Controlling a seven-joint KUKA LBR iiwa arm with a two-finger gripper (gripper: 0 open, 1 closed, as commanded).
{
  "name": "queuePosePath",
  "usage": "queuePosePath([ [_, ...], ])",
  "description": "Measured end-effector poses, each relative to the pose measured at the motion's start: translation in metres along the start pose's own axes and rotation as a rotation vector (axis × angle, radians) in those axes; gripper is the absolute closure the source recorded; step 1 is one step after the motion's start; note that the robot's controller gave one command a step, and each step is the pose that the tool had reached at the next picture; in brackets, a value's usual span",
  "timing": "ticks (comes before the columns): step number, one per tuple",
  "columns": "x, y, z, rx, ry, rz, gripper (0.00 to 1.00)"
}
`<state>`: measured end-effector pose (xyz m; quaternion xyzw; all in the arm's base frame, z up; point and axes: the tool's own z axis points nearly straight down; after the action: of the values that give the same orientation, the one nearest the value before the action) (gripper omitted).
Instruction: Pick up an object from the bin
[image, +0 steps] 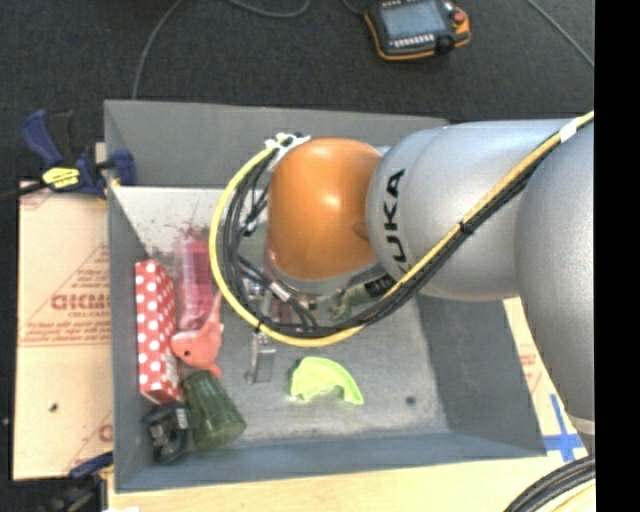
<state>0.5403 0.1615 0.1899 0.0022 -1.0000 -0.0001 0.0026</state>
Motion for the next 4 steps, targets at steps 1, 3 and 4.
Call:
queuePosePath([
  [1,-0.002,-0.001,-0.005,-0.001,-0.008,0.005,0.0],
  [3,-0.038,0.055,0.055,-0.007,-0.018,0.298,0.0],
  [4,-0.054,0.032,0.111,0.003,-0.023,0.009,0.0],
])
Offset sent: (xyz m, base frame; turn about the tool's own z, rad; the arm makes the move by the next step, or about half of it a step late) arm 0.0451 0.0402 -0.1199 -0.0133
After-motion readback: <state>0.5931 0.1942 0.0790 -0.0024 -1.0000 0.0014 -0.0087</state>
